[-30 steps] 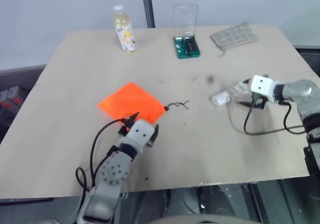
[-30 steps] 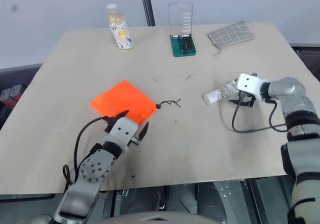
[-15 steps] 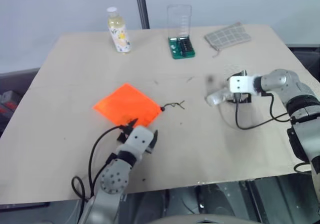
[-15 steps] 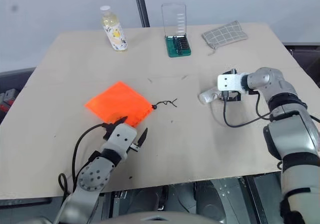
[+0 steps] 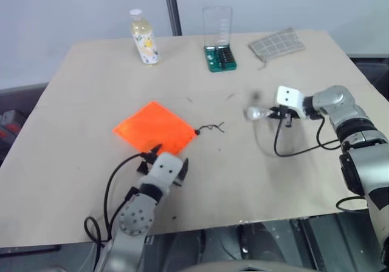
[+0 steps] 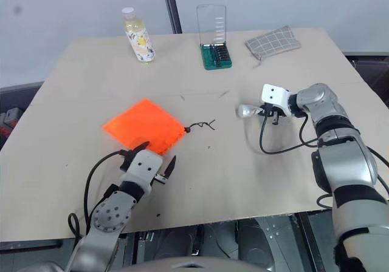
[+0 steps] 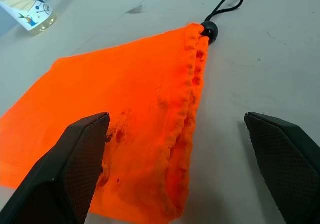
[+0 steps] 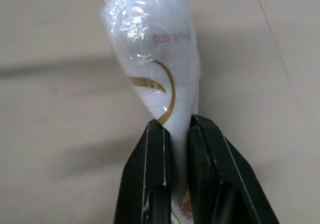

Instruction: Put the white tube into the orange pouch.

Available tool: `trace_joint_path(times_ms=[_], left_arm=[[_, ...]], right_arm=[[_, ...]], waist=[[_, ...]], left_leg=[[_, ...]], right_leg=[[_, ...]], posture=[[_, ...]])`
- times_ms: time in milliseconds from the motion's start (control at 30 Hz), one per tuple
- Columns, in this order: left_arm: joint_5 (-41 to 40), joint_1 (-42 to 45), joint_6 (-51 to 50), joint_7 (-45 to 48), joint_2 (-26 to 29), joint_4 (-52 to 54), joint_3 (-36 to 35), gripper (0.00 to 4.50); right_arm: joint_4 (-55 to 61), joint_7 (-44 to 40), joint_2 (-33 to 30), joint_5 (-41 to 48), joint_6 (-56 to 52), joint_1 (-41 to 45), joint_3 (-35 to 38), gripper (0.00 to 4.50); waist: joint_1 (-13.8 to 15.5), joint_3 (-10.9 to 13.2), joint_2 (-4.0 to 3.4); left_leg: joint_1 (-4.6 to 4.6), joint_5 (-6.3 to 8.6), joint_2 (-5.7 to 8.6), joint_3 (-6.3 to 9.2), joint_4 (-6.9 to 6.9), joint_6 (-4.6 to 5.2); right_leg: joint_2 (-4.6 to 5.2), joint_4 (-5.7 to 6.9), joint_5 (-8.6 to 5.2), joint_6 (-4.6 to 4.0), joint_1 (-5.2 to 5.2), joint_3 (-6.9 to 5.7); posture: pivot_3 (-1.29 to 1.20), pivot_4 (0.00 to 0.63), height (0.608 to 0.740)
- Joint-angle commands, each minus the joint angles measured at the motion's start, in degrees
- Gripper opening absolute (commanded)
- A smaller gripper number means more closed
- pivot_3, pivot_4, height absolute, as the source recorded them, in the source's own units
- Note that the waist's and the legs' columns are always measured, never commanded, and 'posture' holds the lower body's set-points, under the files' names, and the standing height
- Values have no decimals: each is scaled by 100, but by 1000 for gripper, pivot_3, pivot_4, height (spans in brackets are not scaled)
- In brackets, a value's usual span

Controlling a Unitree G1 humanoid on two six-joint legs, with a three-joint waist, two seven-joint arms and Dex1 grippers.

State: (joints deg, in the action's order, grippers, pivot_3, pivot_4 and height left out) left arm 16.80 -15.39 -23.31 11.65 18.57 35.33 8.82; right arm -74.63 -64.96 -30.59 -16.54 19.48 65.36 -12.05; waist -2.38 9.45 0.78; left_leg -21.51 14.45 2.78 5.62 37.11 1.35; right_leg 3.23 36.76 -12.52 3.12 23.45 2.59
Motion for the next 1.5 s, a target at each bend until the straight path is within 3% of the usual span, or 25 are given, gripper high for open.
trace_joint_path(times_ms=[33,267,333,400,533,633,700,733,900,1167,1333,1433,1500], left_arm=[[40,76,41,24,19,252,-123,4500],[18,63,115,121,94,225,-205,4500],[7,42,122,152,106,236,-239,4500],[-19,22,123,188,122,238,-271,4500],[-45,19,155,276,151,188,-251,4500],[-86,118,181,375,201,107,-263,4500],[-135,182,207,432,247,25,-334,4500],[-160,208,216,456,268,-10,-362,4500],[-226,281,262,524,316,-121,-376,4500],[-276,355,390,559,327,-303,-402,4500],[-299,273,426,557,308,-299,-440,4500],[-286,247,453,541,290,-314,-404,4500],[-285,261,478,532,278,-355,-386,4500]], right_arm=[[-62,-135,-24,44,-730,-122,52,407],[901,-1261,-403,641,-2320,-557,386,407],[1744,-1459,-595,758,-3116,-937,368,407],[3024,-1379,-705,1092,-4578,-1403,556,407],[4994,-728,-703,1539,-6779,-2223,924,407],[5903,-27,-541,1708,-7544,-2748,1232,1360],[6200,329,-375,1923,-7605,-2887,1541,2454],[6291,321,-384,2026,-7351,-2966,1634,2668],[6295,-162,-845,2203,-5730,-3502,1604,2668],[4909,-160,-1109,1882,-2771,-3574,1122,2668],[4756,-497,-1154,2403,-2691,-3282,1371,2668],[4697,-791,-1380,2446,-2890,-3226,1291,3424],[4542,-561,-1433,2298,-2813,-3134,1268,4381]], waist=[[10,-1,1],[100,-4,2],[170,-6,-2],[215,-8,-4],[284,-9,-5],[324,-12,0],[321,-11,-2],[318,-12,-3],[320,-7,-7],[289,-6,-7],[265,-5,-6],[270,1,-15],[271,1,-16]], left_leg=[[0,0,0,0,1,0],[-16,0,5,14,4,0],[-23,1,9,21,2,-1],[-28,2,14,29,-2,-2],[-47,3,18,46,-5,-3],[-47,4,17,50,-5,-4],[-50,4,18,58,-3,-5],[-50,4,18,55,-2,-5],[-47,2,20,45,8,-3],[-40,2,18,38,7,-4],[-35,2,14,36,9,-3],[-36,2,15,32,8,-3],[-37,2,15,30,8,-3]], right_leg=[[0,0,0,0,-1,0],[8,-6,0,-1,2,-15],[17,-6,0,0,8,-23],[46,-8,0,0,10,-32],[59,-22,0,0,17,-46],[58,-23,-1,0,16,-54],[58,-23,-1,0,15,-63],[58,-23,-1,0,16,-61],[29,-23,-2,4,10,-59],[26,-25,-3,5,5,-55],[20,-24,-2,5,0,-47],[22,-25,-2,5,1,-44],[24,-28,-2,5,1,-43]], posture=[[0,150,740],[0,150,740],[0,150,740],[0,150,740],[0,150,740],[0,150,740],[0,150,740],[0,150,740],[0,150,740],[0,150,740],[0,150,740],[0,150,740],[0,150,740]])
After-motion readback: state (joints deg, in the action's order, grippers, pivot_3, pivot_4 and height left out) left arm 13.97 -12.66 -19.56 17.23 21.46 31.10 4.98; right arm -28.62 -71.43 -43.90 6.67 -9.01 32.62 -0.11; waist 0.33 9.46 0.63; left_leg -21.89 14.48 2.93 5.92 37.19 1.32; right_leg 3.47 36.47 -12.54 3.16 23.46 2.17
